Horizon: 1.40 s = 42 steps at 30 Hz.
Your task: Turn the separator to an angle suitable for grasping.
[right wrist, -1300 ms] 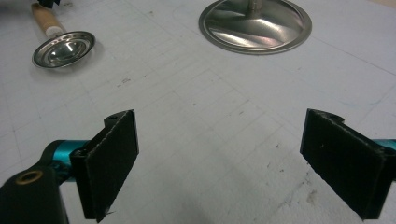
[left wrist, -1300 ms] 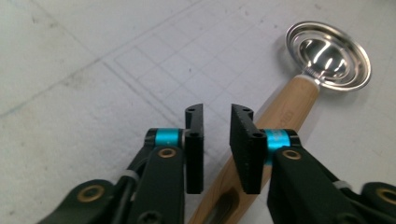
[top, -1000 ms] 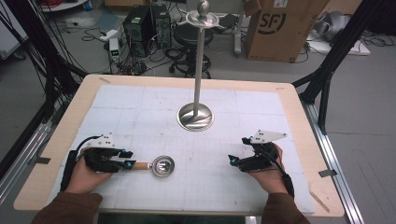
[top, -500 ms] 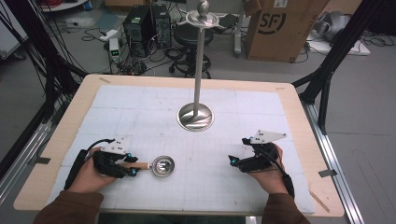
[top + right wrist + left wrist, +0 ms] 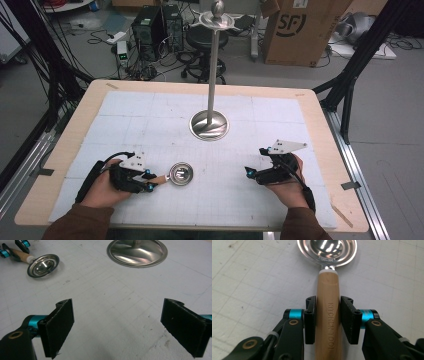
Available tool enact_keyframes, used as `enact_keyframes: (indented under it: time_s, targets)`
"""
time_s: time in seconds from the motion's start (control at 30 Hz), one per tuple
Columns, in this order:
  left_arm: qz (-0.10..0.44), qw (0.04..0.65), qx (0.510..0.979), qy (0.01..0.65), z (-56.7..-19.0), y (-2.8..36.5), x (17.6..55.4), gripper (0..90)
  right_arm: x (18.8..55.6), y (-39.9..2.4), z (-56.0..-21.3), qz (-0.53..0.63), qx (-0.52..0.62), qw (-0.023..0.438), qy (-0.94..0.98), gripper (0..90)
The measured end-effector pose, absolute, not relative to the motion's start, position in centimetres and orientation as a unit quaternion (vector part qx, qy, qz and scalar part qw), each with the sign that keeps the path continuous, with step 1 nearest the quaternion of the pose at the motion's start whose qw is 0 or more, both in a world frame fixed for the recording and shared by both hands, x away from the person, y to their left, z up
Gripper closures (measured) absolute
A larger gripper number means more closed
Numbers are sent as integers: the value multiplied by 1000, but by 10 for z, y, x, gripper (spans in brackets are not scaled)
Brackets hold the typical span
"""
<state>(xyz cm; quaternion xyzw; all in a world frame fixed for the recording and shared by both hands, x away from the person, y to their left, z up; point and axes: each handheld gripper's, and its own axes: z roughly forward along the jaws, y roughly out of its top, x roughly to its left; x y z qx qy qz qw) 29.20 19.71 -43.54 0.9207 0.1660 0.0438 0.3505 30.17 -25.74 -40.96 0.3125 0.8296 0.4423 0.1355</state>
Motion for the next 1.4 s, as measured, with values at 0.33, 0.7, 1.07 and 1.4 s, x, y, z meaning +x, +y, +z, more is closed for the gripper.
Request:
enact_keyframes:
  time_s: [0.33, 0.7, 1.07, 1.4]
  targets:
    - [55, 355, 916, 177, -433, 191, 294, 608, 302, -256, -410, 441, 312, 135, 831, 103]
    - [59, 360, 911, 193, -436, 217, 282, 593, 302, -259, -409, 444, 314, 135, 828, 103]
    - [66, 337, 925, 164, -431, 196, 286, 676, 302, -258, -409, 445, 314, 135, 828, 103]
    - [55, 334, 928, 152, -429, 174, 301, 685, 303, -258, -410, 446, 315, 134, 827, 103]
